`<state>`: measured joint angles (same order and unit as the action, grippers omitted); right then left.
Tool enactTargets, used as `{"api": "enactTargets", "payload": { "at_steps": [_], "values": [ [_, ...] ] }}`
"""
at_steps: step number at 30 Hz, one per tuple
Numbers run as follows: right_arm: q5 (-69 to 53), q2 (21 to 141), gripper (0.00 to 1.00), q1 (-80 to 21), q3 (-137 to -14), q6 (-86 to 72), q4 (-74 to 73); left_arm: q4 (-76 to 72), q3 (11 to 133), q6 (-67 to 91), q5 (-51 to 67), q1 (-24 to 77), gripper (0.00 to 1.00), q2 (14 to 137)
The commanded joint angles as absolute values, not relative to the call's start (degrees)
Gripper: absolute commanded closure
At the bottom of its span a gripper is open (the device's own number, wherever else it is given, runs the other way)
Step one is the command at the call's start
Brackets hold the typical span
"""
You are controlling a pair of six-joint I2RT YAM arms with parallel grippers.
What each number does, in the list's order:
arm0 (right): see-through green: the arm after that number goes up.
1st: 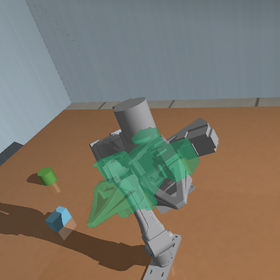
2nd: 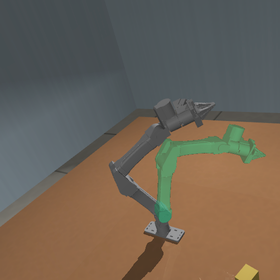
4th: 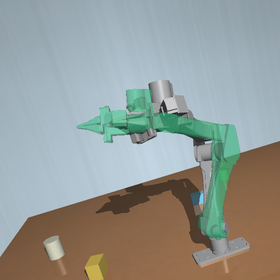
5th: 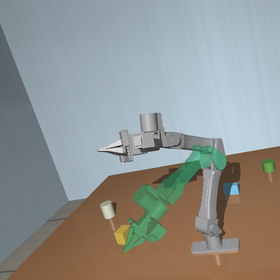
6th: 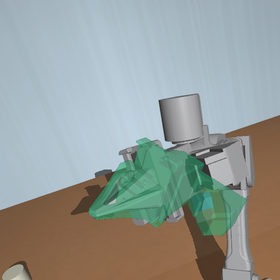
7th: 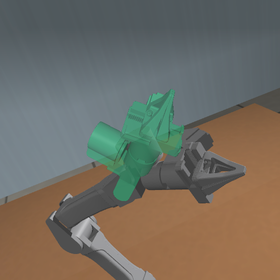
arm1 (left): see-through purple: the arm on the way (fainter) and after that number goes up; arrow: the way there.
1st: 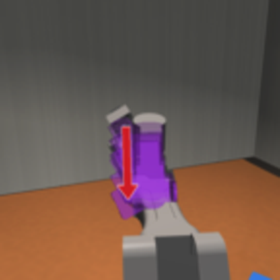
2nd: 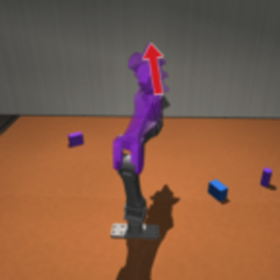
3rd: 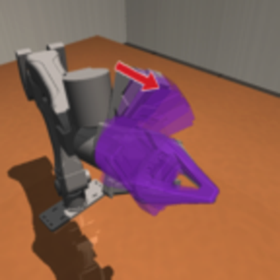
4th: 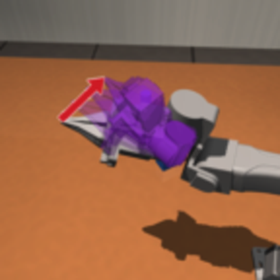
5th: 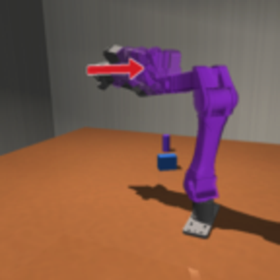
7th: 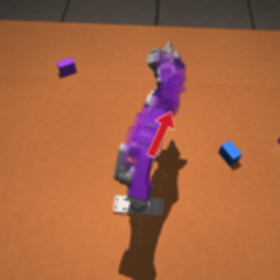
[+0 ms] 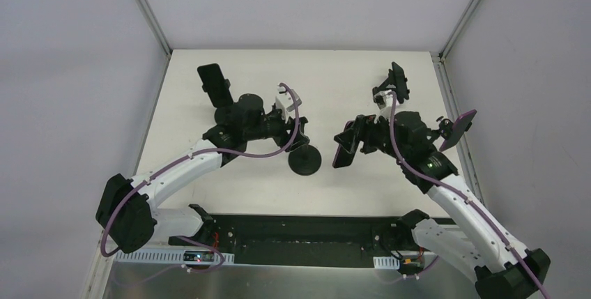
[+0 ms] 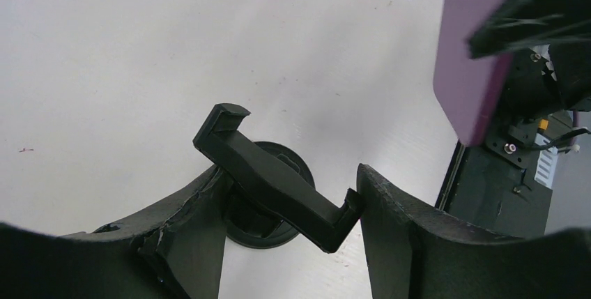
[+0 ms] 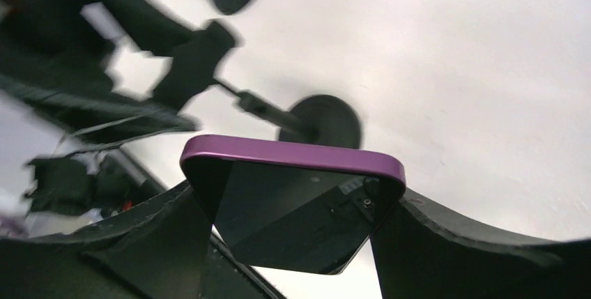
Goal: Remove the phone from the phone stand
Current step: Remove the phone from the phone stand, then place the phone at the center of the board.
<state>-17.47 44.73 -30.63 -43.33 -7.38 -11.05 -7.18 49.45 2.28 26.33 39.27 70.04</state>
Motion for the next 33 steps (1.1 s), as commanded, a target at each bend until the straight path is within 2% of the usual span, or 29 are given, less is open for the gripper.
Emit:
{"api": "enactTargets", "payload": {
  "at_steps": [1,9,16,23,26,33],
  "values": [
    [-0.8,52.6,1.00,-30.7,-48.9,-14.4,-19.4,-1.9,52.1,0.5,24.2,38.6,1.00,69.2],
    [8.9,70.5,1.00,-29.2,-57.2,-14.7,-31.4,-1.0,51.7,-0.7,23.6,38.4,1.00,67.9],
    [7.8,77.2,1.00,-22.0,-55.6,-15.8,-29.6,-0.6,50.1,-1.6,22.7,38.2,1.00,65.9],
    [6.4,84.1,1.00,-19.5,-57.7,-16.3,-29.2,-0.6,49.9,-1.9,22.1,38.1,1.00,65.7],
    [6.3,86.2,0.96,-19.3,-58.4,-16.5,-29.2,-0.5,49.7,-1.5,21.0,38.1,1.00,65.5],
    [4.7,88.5,0.78,-17.8,-58.0,-17.6,-29.2,-0.5,49.7,-0.6,17.7,38.1,1.00,65.5]
  ]
}}
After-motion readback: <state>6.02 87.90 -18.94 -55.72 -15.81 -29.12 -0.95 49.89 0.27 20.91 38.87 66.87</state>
